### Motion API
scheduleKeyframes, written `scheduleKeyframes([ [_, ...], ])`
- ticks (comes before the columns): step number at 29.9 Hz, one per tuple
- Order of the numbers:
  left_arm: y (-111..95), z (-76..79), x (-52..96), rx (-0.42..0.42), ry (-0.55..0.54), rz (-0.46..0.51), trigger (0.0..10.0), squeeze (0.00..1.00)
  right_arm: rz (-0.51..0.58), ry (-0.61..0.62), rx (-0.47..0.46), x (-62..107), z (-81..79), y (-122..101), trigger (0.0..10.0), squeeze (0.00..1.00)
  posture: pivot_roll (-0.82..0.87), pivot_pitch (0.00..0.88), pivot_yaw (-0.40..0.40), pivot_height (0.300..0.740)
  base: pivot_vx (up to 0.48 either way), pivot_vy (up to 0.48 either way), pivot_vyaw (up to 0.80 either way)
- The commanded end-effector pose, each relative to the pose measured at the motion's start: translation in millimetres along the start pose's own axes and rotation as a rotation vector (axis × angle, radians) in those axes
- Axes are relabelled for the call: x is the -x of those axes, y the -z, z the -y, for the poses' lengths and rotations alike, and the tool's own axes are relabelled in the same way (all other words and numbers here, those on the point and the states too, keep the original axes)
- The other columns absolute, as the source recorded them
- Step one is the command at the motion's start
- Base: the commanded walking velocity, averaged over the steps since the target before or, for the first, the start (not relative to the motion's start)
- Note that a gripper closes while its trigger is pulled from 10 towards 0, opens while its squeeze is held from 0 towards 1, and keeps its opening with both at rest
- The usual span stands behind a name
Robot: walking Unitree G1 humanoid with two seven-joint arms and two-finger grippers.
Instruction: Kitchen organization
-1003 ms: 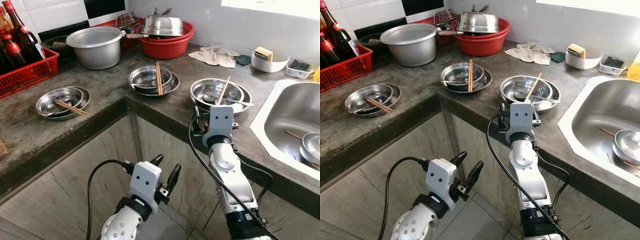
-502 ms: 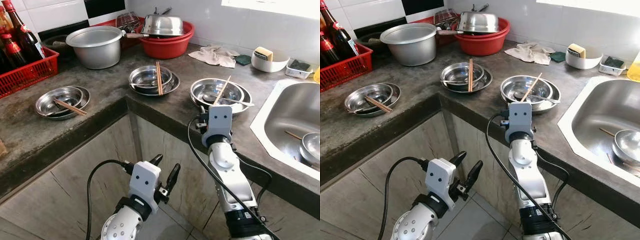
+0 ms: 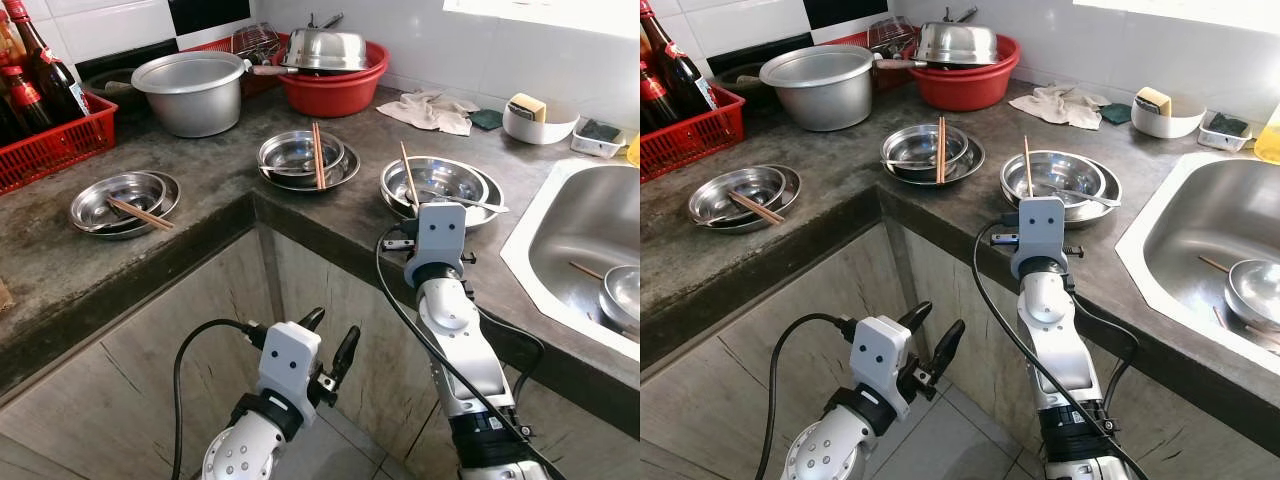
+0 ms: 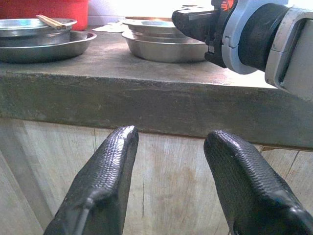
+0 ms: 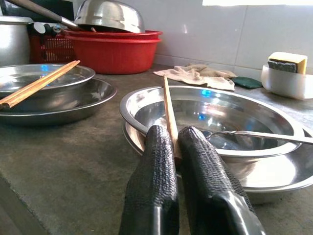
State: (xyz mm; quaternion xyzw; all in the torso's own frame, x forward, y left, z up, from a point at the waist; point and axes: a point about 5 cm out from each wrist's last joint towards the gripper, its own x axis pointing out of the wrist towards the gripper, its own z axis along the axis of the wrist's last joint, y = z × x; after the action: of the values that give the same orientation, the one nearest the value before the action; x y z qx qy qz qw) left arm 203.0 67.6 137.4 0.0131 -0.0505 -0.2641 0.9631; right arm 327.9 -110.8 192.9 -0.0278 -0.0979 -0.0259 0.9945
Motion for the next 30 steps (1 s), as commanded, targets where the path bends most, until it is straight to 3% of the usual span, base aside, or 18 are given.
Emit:
scheduleKeyframes([
  [1,2,-0.9,-0.8,0.002,-0.013,-0.009,10.0,0.0,0.07,-0.021,-0.039,-0.3,-2.8,-14,0.0,0.0,0.1,0.083,-0.02,0.74,0.0,0.0,0.0],
  [2,2,-0.9,-0.8,0.002,-0.013,-0.009,10.0,0.0,0.07,-0.021,-0.039,-0.3,-2.8,-14,0.0,0.0,0.1,0.083,-0.02,0.74,0.0,0.0,0.0],
  [4,3,-5.8,-1.9,0.029,-0.057,-0.026,10.0,0.0,0.195,-0.051,-0.097,4.8,-0.6,-44,0.0,0.0,0.09,0.081,-0.021,0.74,0.0,0.0,-0.36],
  [7,4,-8.6,-2.2,0.049,-0.08,-0.031,10.0,0.0,0.243,-0.061,-0.098,11.5,5.5,-56,0.0,0.0,0.09,0.084,-0.02,0.74,0.0,0.0,-0.74],
  [15,4,-11.0,-2.6,0.048,-0.086,-0.025,10.0,0.0,0.251,-0.066,-0.083,21.5,10.3,-59,0.0,0.0,0.08,0.085,-0.015,0.74,0.0,0.275,-0.75],
  [23,4,-10.2,-3.7,0.004,-0.057,-0.029,10.0,0.0,0.281,-0.08,-0.061,25.5,10.8,-68,0.0,0.0,0.08,0.079,-0.011,0.74,0.0,0.0,-0.75],
  [30,6,-8.7,-3.5,-0.01,-0.047,-0.038,10.0,0.0,0.288,-0.072,-0.03,28.3,12.3,-70,0.0,0.0,0.07,0.073,-0.003,0.74,0.0,-0.42,-0.75],
])
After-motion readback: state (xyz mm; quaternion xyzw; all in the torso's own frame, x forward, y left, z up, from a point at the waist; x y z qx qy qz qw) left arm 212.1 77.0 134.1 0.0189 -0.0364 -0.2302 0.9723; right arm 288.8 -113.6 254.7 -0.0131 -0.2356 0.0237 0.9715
